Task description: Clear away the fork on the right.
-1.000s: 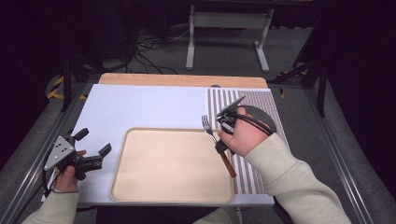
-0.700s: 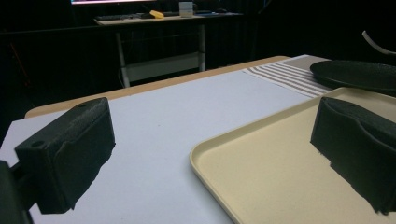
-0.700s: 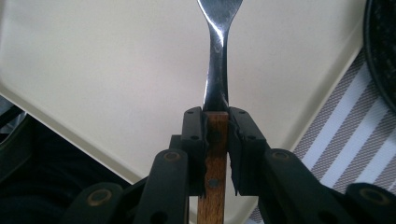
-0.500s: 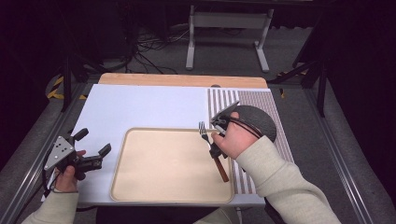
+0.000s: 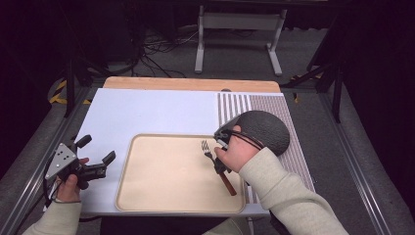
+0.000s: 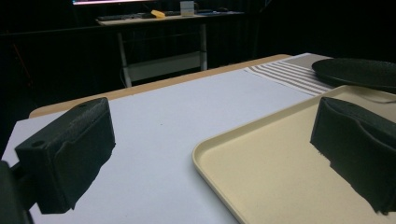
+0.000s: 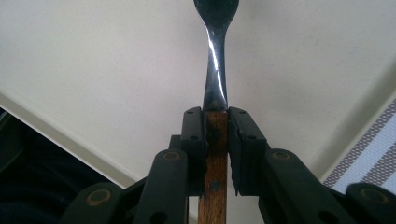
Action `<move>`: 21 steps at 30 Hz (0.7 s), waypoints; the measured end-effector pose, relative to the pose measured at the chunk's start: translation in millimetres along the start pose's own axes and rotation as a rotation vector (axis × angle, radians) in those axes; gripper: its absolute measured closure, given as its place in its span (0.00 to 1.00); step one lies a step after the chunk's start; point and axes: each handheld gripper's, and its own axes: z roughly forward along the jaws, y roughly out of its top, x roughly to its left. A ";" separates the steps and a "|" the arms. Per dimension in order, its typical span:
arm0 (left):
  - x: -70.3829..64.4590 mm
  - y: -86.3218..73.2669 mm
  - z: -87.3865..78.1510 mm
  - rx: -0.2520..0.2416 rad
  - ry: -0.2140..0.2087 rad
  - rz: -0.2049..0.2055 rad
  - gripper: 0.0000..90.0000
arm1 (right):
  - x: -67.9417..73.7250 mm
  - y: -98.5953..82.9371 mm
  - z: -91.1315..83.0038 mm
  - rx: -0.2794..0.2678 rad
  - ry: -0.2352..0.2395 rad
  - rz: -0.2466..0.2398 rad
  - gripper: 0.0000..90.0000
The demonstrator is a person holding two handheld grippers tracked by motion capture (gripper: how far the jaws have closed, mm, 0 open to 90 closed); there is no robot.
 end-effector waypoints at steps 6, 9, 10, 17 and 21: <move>0.2 0.3 -0.3 -0.001 0.001 0.003 0.00 | -1.6 0.3 10.8 0.018 -0.003 0.012 0.86; 0.1 0.2 -0.1 0.000 0.001 0.001 0.00 | -2.5 0.7 14.1 0.022 -0.004 0.014 0.86; 0.0 0.1 0.0 0.000 0.001 0.002 0.00 | -2.6 0.8 14.9 0.024 -0.004 0.014 0.86; 0.6 0.2 -0.3 0.000 0.001 0.003 0.00 | -4.0 2.1 21.9 0.034 -0.004 0.020 0.86; 0.3 0.2 -0.2 0.000 0.000 0.001 0.00 | -4.0 2.8 24.0 0.039 -0.003 0.021 0.86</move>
